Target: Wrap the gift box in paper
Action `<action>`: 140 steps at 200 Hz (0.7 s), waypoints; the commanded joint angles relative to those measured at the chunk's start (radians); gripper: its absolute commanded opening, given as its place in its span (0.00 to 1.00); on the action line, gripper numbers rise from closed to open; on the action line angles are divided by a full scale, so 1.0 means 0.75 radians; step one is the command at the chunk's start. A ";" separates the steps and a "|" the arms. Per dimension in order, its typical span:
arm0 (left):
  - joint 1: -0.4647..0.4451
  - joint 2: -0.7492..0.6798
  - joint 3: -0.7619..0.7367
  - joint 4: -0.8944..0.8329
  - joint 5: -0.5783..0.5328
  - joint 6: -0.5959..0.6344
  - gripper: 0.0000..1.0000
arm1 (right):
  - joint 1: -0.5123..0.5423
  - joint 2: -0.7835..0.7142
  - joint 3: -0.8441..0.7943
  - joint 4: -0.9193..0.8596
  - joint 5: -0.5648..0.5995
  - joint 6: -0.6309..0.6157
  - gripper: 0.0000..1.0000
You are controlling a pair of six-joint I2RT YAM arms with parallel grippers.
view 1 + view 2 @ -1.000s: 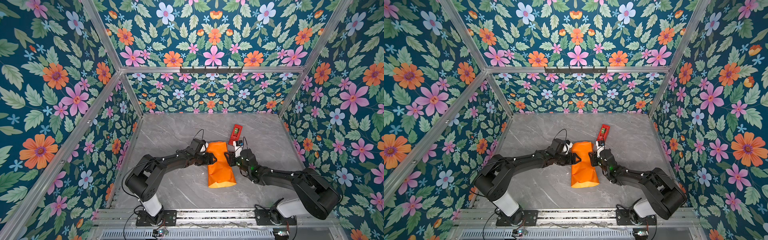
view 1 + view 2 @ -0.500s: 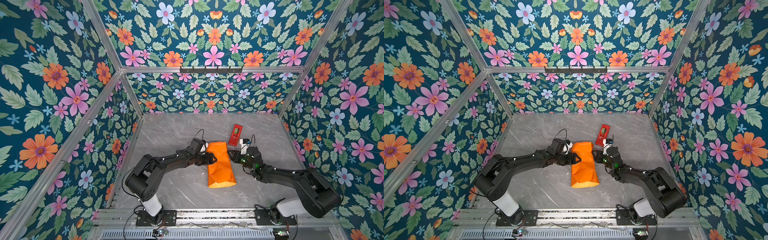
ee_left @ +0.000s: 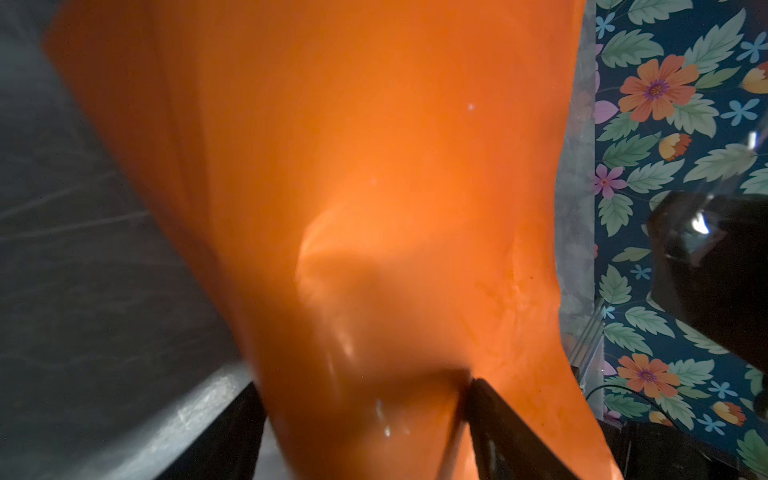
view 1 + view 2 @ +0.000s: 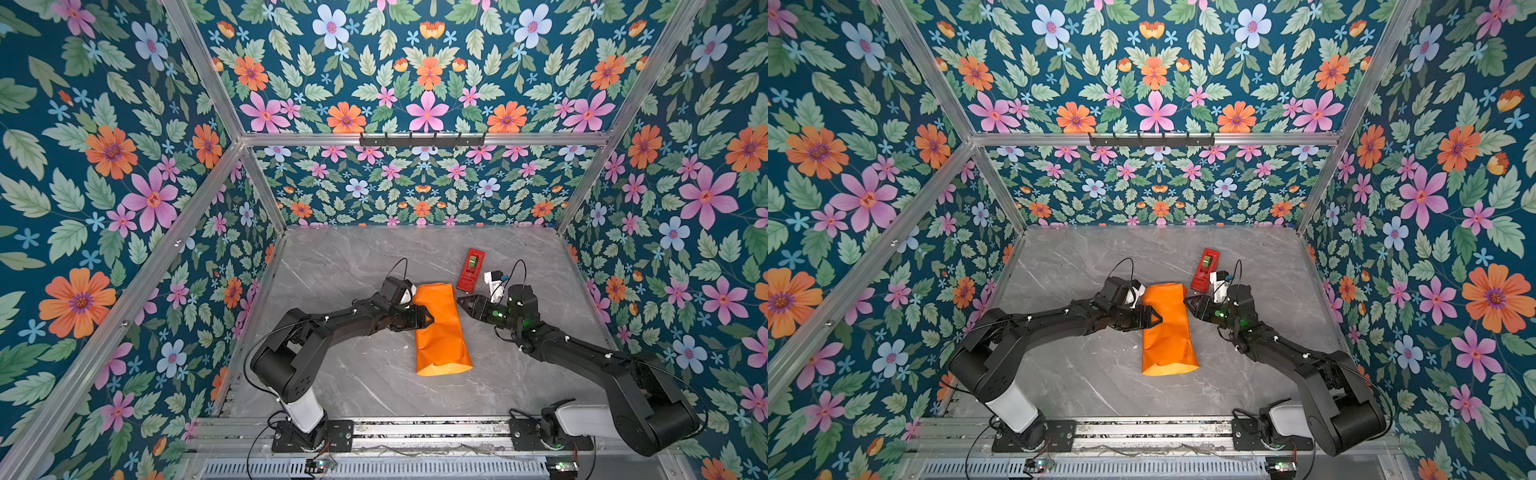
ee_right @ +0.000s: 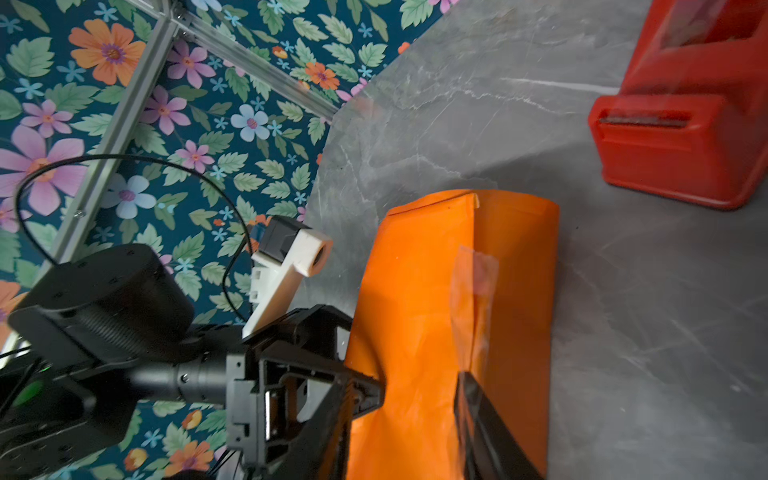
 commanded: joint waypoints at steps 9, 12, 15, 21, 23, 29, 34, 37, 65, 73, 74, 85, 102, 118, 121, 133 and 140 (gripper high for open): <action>0.001 0.020 -0.014 -0.229 -0.182 0.041 0.77 | -0.015 -0.001 0.042 -0.065 -0.295 0.018 0.45; 0.002 0.020 -0.014 -0.230 -0.182 0.041 0.77 | -0.016 0.001 0.048 -0.072 -0.310 0.018 0.46; 0.002 0.020 -0.014 -0.231 -0.179 0.041 0.77 | -0.018 0.003 0.051 -0.077 -0.324 0.017 0.46; 0.001 0.020 -0.014 -0.231 -0.180 0.041 0.77 | -0.017 0.006 0.058 -0.078 -0.349 0.015 0.48; 0.002 0.019 -0.014 -0.231 -0.180 0.041 0.77 | -0.019 0.006 0.059 -0.078 -0.358 0.014 0.48; 0.001 0.019 -0.014 -0.231 -0.180 0.043 0.77 | -0.021 0.007 0.062 -0.075 -0.374 0.013 0.51; 0.003 0.019 -0.014 -0.231 -0.180 0.043 0.77 | -0.024 0.006 0.061 -0.075 -0.384 0.013 0.56; 0.004 0.018 -0.013 -0.231 -0.180 0.043 0.77 | -0.025 0.006 0.060 -0.074 -0.389 0.013 0.59; 0.003 0.020 -0.014 -0.231 -0.182 0.045 0.77 | -0.042 0.010 0.068 -0.070 -0.470 -0.007 0.65; 0.003 0.022 -0.014 -0.231 -0.182 0.045 0.77 | -0.044 0.015 0.073 -0.064 -0.506 -0.015 0.65; 0.003 0.022 -0.014 -0.231 -0.181 0.045 0.77 | -0.045 0.016 0.073 -0.064 -0.510 -0.016 0.65; 0.003 0.024 -0.012 -0.231 -0.180 0.045 0.77 | -0.045 0.028 0.082 -0.054 -0.565 -0.029 0.65; 0.003 0.029 -0.010 -0.231 -0.178 0.045 0.77 | -0.045 0.050 0.097 -0.039 -0.646 -0.051 0.65; 0.003 0.029 -0.010 -0.229 -0.178 0.045 0.77 | -0.045 0.071 0.108 -0.042 -0.687 -0.083 0.64; 0.003 0.029 -0.010 -0.229 -0.178 0.045 0.77 | -0.044 0.075 0.111 -0.042 -0.693 -0.087 0.64; 0.004 0.029 -0.010 -0.228 -0.178 0.045 0.77 | -0.045 0.096 0.129 -0.051 -0.712 -0.107 0.64; 0.005 0.029 -0.010 -0.229 -0.178 0.045 0.77 | -0.045 0.110 0.142 -0.063 -0.714 -0.118 0.63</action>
